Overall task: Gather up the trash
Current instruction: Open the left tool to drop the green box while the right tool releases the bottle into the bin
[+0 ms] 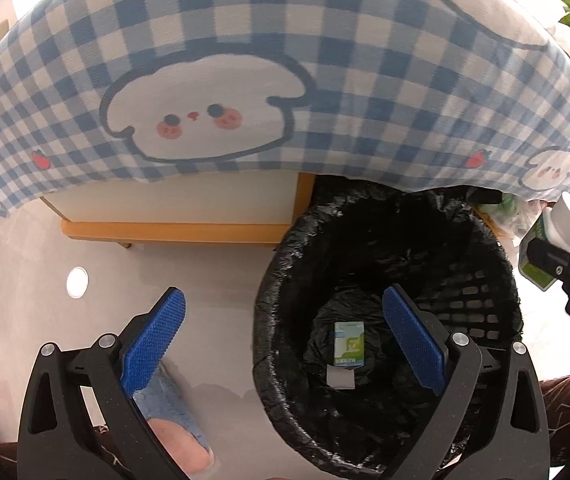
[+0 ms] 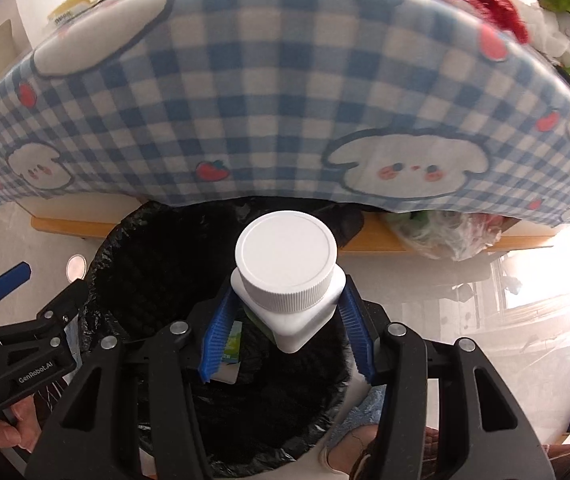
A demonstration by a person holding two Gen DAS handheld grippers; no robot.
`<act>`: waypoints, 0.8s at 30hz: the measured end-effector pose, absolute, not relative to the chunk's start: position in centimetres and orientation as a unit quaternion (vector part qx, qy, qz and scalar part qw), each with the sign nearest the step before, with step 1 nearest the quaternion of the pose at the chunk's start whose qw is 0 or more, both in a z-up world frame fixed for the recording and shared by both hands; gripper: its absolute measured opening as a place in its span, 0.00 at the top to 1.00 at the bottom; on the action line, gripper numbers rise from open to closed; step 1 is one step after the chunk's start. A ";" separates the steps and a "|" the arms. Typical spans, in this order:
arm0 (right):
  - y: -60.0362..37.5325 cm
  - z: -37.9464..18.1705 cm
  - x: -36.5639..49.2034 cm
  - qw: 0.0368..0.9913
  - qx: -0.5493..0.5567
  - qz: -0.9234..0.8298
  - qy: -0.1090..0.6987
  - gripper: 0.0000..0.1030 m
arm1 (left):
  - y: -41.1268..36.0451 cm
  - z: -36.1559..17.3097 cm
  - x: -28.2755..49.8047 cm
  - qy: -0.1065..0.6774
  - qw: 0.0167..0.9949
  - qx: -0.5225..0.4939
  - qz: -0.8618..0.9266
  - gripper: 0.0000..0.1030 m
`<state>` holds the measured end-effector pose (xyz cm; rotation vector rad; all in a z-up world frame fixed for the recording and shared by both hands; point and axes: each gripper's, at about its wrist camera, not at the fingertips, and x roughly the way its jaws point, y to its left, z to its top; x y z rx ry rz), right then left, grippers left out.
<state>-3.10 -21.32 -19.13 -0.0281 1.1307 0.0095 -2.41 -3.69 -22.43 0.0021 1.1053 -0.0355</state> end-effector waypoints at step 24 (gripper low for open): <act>-17.0 -18.4 -2.2 0.855 -0.016 0.037 0.518 0.36 | 0.6 -21.7 -2.6 0.519 0.855 -0.011 0.012 0.06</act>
